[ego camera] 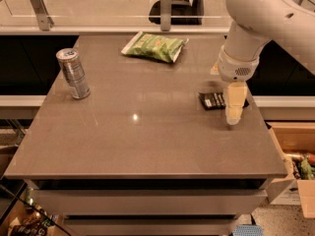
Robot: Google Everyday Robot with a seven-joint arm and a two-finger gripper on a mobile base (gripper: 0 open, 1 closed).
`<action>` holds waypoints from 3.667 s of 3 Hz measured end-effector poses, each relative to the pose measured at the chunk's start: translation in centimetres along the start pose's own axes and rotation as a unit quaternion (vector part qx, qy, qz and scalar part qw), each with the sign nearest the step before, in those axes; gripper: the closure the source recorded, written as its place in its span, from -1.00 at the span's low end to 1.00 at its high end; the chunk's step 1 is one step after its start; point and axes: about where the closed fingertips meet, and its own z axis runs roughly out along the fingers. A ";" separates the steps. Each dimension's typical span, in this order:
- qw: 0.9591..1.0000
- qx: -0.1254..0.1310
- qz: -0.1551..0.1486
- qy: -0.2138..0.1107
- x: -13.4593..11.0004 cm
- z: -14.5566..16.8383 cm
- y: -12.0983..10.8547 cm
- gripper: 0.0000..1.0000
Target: Move rxbar chocolate near redbull can
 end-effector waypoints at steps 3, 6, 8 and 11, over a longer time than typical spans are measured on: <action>1.000 0.002 -0.001 -0.001 -0.1 0.4 -0.2 -0.19; 1.000 0.003 -0.001 -0.001 -0.2 -0.5 -0.3 1.00; 1.000 0.011 -0.011 -0.019 -1.5 -2.4 -0.1 1.00; 0.997 0.033 -0.028 -0.065 -5.1 -7.1 1.1 1.00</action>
Offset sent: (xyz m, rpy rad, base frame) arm 0.0000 0.0000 -0.0003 -0.0007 0.0011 0.0002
